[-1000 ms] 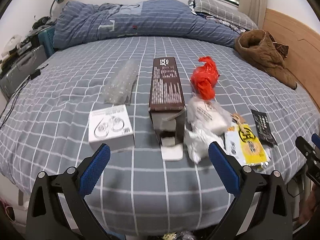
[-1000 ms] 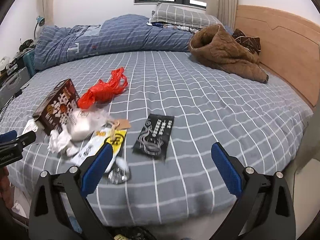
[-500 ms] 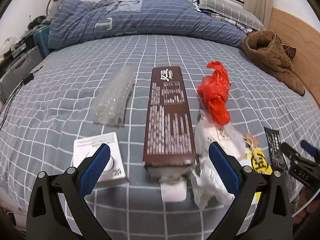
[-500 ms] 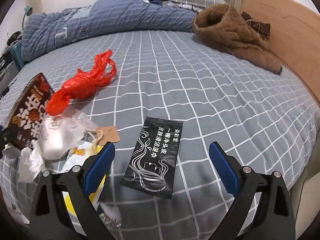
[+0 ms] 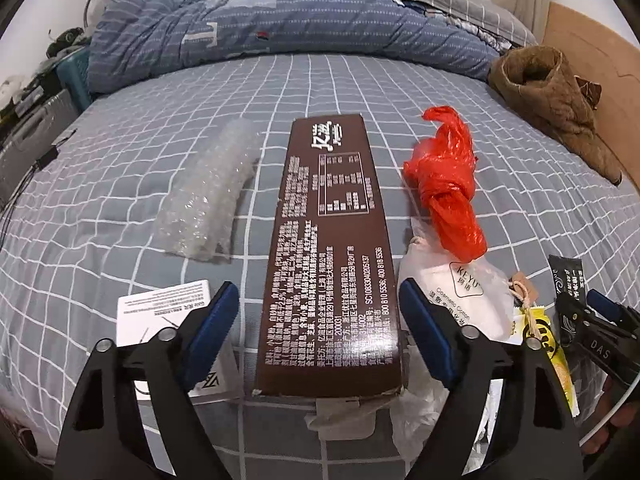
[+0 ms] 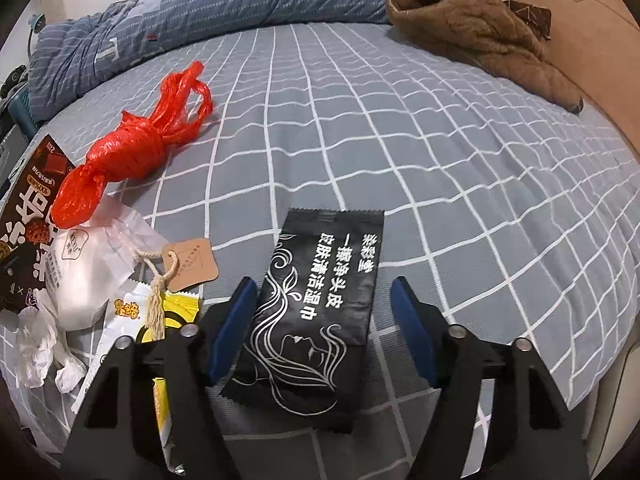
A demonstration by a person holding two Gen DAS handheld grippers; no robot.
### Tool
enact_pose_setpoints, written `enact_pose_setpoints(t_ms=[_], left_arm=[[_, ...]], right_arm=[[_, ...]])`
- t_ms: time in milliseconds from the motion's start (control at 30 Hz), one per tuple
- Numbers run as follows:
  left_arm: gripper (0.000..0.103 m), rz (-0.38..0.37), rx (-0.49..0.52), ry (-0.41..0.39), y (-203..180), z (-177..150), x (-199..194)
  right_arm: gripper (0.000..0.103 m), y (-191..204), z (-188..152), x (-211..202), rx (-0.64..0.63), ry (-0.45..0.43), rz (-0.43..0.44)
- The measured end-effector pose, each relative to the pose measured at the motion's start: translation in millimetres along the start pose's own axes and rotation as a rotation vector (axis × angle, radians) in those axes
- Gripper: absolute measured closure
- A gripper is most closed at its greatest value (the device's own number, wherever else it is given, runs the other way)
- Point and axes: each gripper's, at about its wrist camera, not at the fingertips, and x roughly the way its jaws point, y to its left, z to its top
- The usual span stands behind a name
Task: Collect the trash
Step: 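Grasp the brown snack box with the left gripper while the right grasps the black wrapper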
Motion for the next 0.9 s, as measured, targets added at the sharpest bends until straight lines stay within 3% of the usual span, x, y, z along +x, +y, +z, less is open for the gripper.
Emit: enact_pose_setpoints(t_ms=[67,233,500,633,900], left_arm=[[0.034,-0.002,0.002,0.005,-1,-1,2],[0.054,-0.036,0.011,0.017,-3,-4,5],[0.059,-0.033,0.019,0.006,-5,-6,4],[0.06,-0.03,0.014,0.001,-5,-7,3],[0.06,-0.029,0.018,-0.02,-2,-8,-9]], right_arm=[[0.046,3,0,1,-0.008,0.007,0.004],[0.05,5,-1,3,-0.008,0.016,-0.006],[0.058,9,-1,2,-0.033,0.015,-0.016],[0.071,13,-2,0,-0.047,0.014,-0.004],[0.072,15,0,-8,-0.053,-0.005,-0.005]])
